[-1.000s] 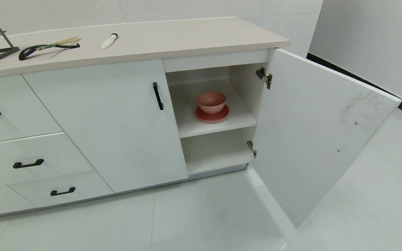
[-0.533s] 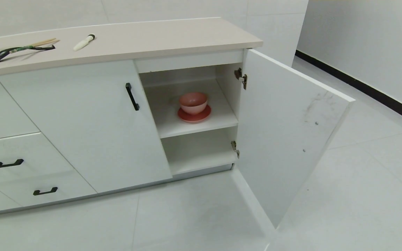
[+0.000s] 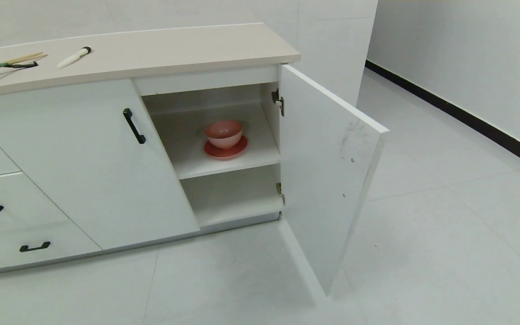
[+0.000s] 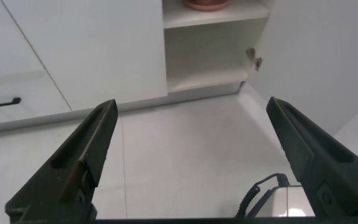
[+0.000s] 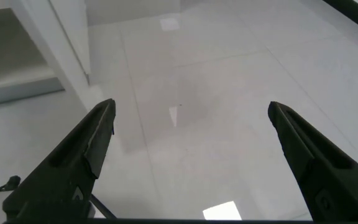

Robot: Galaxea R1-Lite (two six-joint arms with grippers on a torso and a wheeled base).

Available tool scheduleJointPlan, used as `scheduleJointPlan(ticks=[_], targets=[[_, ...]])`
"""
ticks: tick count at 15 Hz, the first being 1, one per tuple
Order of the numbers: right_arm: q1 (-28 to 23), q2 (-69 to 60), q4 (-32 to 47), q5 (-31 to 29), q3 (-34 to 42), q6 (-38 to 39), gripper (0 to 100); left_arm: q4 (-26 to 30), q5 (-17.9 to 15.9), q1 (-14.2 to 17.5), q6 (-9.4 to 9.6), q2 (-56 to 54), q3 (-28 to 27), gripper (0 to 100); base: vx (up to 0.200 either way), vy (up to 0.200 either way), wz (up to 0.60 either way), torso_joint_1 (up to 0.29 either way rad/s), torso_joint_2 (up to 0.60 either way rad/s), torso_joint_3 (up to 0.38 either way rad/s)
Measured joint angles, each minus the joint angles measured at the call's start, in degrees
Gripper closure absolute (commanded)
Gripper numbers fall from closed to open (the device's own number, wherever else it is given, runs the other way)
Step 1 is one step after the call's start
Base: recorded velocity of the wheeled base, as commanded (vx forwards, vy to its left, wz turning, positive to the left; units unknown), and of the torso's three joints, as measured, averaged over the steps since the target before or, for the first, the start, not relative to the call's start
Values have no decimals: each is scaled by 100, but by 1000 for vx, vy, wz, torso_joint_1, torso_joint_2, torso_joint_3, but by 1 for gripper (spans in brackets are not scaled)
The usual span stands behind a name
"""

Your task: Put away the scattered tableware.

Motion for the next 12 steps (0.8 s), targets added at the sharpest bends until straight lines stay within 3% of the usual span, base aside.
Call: scheduleJointPlan(ticks=[3, 4, 12], targets=[[-2, 2, 0, 7, 0, -16, 0, -2, 5, 0, -2, 0, 0, 0, 0, 0, 0, 0, 0, 0], [-2, 5, 0, 10, 0, -16, 100, -2, 2, 5, -2, 0, 0, 0, 0, 0, 0, 0, 0, 0], [-11, 7, -38, 10, 0, -10, 100, -2, 2, 5, 0, 0, 0, 0, 0, 0, 0, 0, 0, 0]])
